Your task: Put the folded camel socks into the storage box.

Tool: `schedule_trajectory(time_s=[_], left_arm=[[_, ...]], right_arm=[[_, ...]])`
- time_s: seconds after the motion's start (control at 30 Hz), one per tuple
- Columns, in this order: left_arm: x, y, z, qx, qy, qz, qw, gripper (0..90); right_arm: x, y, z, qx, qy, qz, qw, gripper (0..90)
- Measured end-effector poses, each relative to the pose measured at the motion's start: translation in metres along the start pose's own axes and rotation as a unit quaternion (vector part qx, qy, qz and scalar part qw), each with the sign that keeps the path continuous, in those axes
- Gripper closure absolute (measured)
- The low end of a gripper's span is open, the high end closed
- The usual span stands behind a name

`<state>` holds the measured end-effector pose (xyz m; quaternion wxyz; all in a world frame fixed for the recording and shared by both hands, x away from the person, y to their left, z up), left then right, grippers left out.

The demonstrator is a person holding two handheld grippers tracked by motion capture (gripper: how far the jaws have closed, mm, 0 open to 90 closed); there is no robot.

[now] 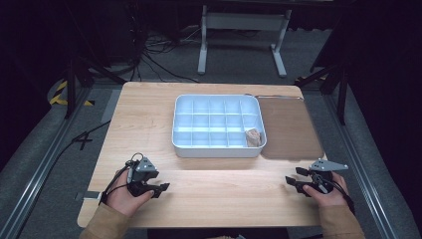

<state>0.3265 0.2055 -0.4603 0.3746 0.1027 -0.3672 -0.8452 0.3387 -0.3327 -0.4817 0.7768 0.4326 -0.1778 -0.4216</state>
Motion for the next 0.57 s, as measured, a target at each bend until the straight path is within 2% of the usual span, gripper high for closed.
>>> schedule_trajectory(time_s=[0.13,0.23,0.3,0.37,0.4,0.47,0.5,0.57], left_arm=[[-0.007,-0.005,-0.004,-0.004,-0.001,0.009,0.9999,39.6],[-0.014,-0.009,-0.007,-0.003,0.009,0.01,0.9999,39.5],[-0.019,-0.01,-0.01,0.011,0.013,0.007,0.9998,39.1],[-0.018,-0.01,-0.01,0.011,0.014,0.013,0.9998,38.7],[-0.021,-0.011,-0.011,0.02,0.018,0.0,0.9996,36.7],[-0.022,-0.013,-0.012,0.029,0.019,0.001,0.9994,33.0],[-0.024,-0.016,-0.015,0.049,0.022,-0.01,0.9985,30.9],[-0.025,-0.018,-0.017,0.058,0.026,-0.016,0.9978,26.8]], right_arm=[[0.0,-0.004,-0.004,0.002,-0.003,0.006,1.0,38.9],[0.002,-0.007,-0.008,0.011,-0.006,0.004,0.9999,36.3],[0.005,-0.007,-0.007,0.01,-0.012,0.005,0.9999,35.6],[0.006,-0.007,-0.007,0.009,-0.015,0.006,0.9998,34.6],[0.006,-0.007,-0.007,0.007,-0.019,0.008,0.9998,30.9],[0.005,-0.008,-0.007,0.003,-0.02,0.016,0.9997,28.5],[0.004,-0.007,-0.008,0.002,-0.021,0.018,0.9996,27.6],[0.003,-0.007,-0.009,-0.002,-0.025,0.028,0.9993,25.0]])
Point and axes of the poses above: each handheld gripper's, and its own axes: z roughly backward along the jaws, y roughly out of its top, x roughly to its right, the point moved 1 cm from there along -z, roughly forward along the jaws, and after that the axes turned 7 degrees about x, right-handed, at the moved point
